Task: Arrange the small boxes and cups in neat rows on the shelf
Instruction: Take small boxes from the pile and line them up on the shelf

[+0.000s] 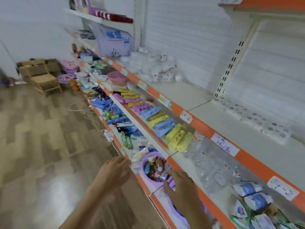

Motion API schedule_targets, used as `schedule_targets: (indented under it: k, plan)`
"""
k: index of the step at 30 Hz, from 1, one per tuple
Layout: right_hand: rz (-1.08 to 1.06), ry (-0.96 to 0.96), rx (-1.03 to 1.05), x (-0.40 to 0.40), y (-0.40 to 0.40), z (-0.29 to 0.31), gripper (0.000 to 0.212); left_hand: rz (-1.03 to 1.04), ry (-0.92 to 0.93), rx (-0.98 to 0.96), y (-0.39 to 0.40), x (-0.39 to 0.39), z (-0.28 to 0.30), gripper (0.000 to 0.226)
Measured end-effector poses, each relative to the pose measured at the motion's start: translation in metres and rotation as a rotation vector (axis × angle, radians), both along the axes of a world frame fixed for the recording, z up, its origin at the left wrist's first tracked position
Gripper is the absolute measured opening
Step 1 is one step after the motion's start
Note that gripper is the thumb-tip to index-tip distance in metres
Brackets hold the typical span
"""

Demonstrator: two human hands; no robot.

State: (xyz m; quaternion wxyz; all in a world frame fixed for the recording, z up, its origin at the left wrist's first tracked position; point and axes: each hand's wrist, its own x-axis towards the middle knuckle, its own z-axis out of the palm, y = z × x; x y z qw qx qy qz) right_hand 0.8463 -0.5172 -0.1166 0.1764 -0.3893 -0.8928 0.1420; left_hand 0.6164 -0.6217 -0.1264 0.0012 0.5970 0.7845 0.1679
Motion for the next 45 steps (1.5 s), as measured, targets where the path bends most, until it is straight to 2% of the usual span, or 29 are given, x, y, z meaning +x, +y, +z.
schedule_targets:
  k: [7, 11, 16, 20, 23, 28, 31, 35, 39, 42, 45]
  plan:
    - [0.214, 0.059, 0.016, -0.151, 0.002, 0.013, 0.031, 0.238, -0.077, 0.076, -0.036, -0.102, 0.023, 0.036]
    - [0.261, 0.047, -0.009, -0.237, 0.007, 0.023, 0.041, 0.313, -0.062, 0.090, -0.035, -0.177, 0.031, 0.035]
    - [0.276, 0.081, -0.009, -0.327, 0.022, 0.034, 0.035, 0.301, -0.018, 0.116, -0.021, -0.264, 0.048, 0.037]
    - [0.252, 0.095, -0.022, -0.377, 0.046, 0.049, 0.045, 0.245, 0.011, 0.107, 0.011, -0.324, 0.057, 0.031]
    - [0.222, 0.105, -0.026, -0.404, 0.075, 0.059, 0.032, 0.195, 0.016, 0.155, 0.047, -0.359, 0.063, 0.026]
    - [0.164, 0.123, 0.017, -0.438, 0.149, 0.077, 0.025, 0.075, 0.035, 0.185, 0.134, -0.407, 0.073, 0.033]
    - [0.106, 0.140, 0.046, -0.458, 0.207, 0.085, 0.024, 0.011, 0.022, 0.236, 0.194, -0.434, 0.084, 0.033]
    - [0.050, 0.174, 0.099, -0.489, 0.289, 0.108, 0.033, -0.057, 0.019, 0.261, 0.281, -0.473, 0.101, 0.032]
    - [0.009, 0.210, 0.175, -0.520, 0.361, 0.131, 0.024, -0.130, 0.102, 0.266, 0.359, -0.512, 0.119, 0.033]
    - [0.021, 0.141, 0.209, -0.541, 0.405, 0.141, 0.025, -0.177, 0.092, 0.263, 0.407, -0.536, 0.129, 0.042]
    - [0.044, 0.062, 0.211, -0.564, 0.439, 0.146, 0.030, -0.186, 0.091, 0.225, 0.451, -0.561, 0.131, 0.040]
